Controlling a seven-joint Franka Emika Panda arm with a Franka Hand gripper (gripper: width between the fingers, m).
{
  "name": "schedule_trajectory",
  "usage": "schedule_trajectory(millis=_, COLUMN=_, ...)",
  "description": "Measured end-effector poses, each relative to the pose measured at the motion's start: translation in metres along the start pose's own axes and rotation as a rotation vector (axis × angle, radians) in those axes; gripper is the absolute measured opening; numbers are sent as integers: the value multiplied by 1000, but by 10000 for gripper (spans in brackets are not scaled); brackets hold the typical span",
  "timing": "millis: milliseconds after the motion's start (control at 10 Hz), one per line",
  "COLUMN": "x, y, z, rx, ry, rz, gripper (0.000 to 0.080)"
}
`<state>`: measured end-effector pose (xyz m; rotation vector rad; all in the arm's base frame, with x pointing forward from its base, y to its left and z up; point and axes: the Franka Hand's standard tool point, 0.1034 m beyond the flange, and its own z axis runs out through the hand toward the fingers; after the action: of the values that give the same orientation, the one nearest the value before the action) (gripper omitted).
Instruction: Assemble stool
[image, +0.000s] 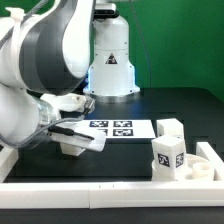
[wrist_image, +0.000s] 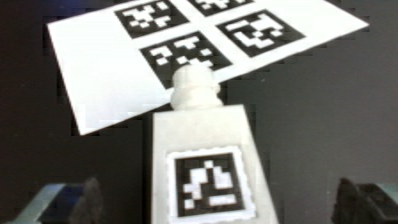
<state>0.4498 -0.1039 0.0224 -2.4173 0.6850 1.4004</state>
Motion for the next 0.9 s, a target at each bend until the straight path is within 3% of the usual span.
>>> schedule_trajectory(millis=400, x=5, y=-3, z=15, rx=-13, ry=14, rz=3, gripper=649)
schedule_trajectory(millis=600, x=5, y=-3, z=16, rx=-13, ry=13, rz=4, gripper=410)
schedule_trajectory(millis=700, x=6, y=-3, z=15, rx=-13, ry=18, rz=4, gripper=410)
schedule_trajectory(millis=800, x=2, y=-6, z=11, rx=-16, ry=26, rz=-2, gripper=331)
schedule_trajectory(millis=900, x=-8, y=-13, z=0, rx=-18, ry=24, rz=-17, gripper=331)
